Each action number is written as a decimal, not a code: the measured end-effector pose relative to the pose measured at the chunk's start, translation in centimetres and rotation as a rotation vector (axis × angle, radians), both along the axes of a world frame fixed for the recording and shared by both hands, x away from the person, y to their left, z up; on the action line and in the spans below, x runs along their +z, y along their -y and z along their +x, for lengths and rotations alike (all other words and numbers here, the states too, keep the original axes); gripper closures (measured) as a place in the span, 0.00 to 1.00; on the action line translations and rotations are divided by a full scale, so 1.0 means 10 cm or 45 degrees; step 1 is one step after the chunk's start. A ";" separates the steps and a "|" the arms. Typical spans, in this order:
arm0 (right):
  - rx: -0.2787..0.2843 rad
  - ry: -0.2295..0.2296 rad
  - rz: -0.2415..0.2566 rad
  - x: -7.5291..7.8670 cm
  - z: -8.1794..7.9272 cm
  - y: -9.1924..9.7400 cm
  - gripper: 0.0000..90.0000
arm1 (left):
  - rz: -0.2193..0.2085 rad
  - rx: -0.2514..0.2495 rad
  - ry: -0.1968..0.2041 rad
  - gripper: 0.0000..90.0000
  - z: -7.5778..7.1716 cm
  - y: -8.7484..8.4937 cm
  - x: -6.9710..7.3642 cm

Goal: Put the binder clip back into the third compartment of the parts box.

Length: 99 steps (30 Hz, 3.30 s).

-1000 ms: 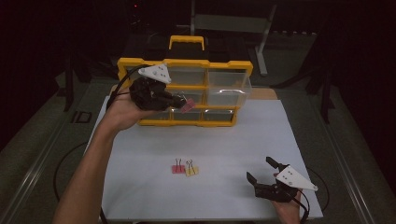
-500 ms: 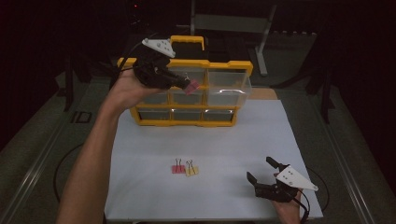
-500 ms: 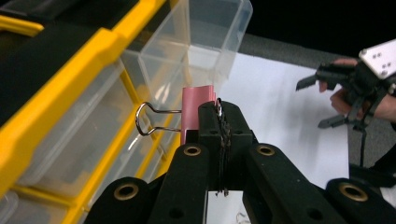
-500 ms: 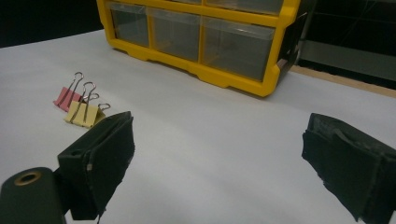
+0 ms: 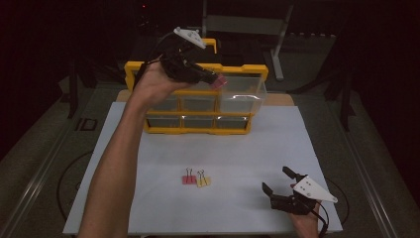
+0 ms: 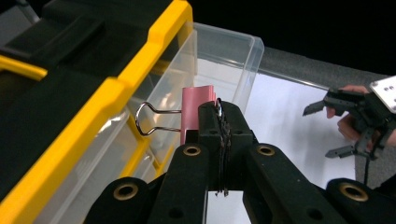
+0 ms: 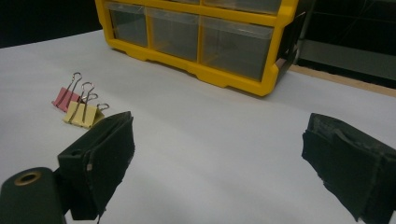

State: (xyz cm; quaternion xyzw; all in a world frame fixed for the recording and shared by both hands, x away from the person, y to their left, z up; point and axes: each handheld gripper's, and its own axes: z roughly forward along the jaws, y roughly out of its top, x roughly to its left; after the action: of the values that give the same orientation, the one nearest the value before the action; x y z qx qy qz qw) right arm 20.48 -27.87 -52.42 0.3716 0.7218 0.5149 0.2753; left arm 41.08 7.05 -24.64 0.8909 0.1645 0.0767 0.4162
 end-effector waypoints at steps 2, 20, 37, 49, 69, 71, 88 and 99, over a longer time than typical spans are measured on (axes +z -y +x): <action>0.000 -0.001 0.000 0.00 0.00 0.00 0.10 | 0.006 -0.005 0.008 1.00 0.00 0.07 0.02; -0.002 0.004 0.002 0.00 -0.01 0.02 0.10 | 0.130 -0.012 0.011 0.99 0.03 0.48 -0.02; -0.003 0.005 0.000 0.01 -0.01 0.02 0.10 | 0.095 0.188 0.053 0.17 -0.10 0.11 -0.05; -0.007 0.001 0.003 0.01 -0.01 0.02 0.10 | 0.163 0.188 0.076 0.12 -0.26 -0.01 -0.37; -0.005 -0.001 -0.002 0.00 -0.01 0.01 0.10 | 0.172 0.205 0.004 0.07 -0.45 -0.22 -1.07; -0.003 0.001 -0.003 0.00 -0.01 0.00 0.10 | 0.176 0.204 0.000 0.07 -0.48 -0.23 -1.14; 0.001 0.001 -0.007 0.00 -0.01 0.00 0.10 | 0.200 0.220 -0.036 0.02 -0.64 -0.23 -1.57; -0.001 0.000 -0.007 0.00 -0.01 0.00 0.10 | 0.220 0.237 -0.050 0.02 -0.75 -0.26 -1.81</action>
State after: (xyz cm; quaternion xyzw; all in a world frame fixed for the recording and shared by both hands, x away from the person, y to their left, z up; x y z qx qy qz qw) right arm 20.33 -27.82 -52.44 0.3711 0.7230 0.5128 0.2767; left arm 33.59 9.61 -42.78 0.9057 0.2473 0.1115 0.3258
